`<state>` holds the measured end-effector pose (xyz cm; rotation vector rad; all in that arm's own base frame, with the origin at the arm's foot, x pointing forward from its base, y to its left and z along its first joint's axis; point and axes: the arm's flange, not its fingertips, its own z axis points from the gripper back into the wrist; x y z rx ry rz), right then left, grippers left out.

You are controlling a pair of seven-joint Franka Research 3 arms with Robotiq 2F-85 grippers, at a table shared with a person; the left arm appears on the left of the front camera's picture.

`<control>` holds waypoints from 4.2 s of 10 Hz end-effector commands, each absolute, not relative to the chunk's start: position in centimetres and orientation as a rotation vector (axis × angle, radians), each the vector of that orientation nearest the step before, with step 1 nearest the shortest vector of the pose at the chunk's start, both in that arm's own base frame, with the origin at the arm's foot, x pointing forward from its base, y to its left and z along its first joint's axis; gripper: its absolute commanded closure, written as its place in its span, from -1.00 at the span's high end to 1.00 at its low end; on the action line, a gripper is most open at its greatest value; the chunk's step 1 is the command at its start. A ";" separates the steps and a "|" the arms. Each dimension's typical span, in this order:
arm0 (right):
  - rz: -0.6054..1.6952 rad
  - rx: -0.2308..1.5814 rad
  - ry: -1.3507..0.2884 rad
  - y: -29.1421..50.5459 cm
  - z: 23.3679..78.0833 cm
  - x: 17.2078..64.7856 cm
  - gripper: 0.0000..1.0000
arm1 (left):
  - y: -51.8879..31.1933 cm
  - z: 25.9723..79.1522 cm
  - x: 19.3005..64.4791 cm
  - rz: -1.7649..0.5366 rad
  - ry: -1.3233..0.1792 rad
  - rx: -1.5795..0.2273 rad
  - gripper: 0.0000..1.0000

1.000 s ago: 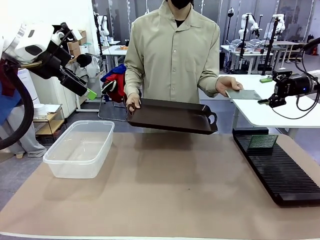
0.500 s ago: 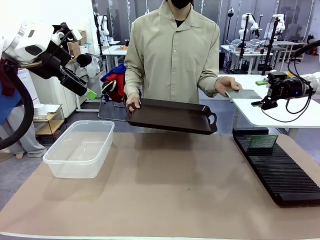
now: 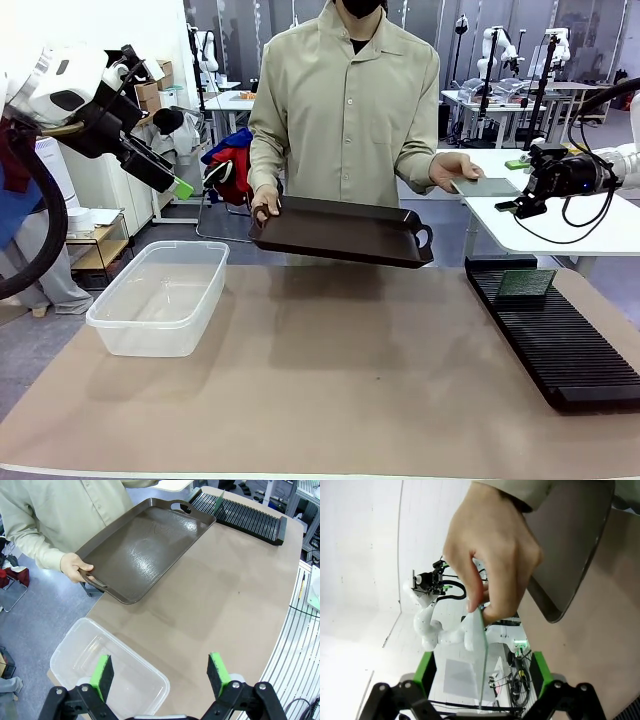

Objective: Sort PCBs into racks and boxes based on the side picked up.
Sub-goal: Pick up the Blank PCB handed by the Human, then if the short side of the Blank PCB is picked up, insert it into the PCB Rack ; if the long side is picked up, place it in the Organizing box.

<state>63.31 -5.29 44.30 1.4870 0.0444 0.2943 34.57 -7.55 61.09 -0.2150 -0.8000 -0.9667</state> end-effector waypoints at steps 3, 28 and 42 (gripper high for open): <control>0.316 1.540 -0.044 -5.0 44.4 63.4 -0.45 | -7.3 61.0 34.7 -0.966 -0.794 -0.223 1.00; 0.244 1.502 -0.011 -5.7 44.1 63.5 -1.00 | -7.3 61.0 34.7 -0.966 -0.794 -0.223 1.00; 0.903 1.437 -0.395 -8.4 48.9 55.6 -0.96 | -7.3 61.0 34.7 -0.966 -0.794 -0.223 1.00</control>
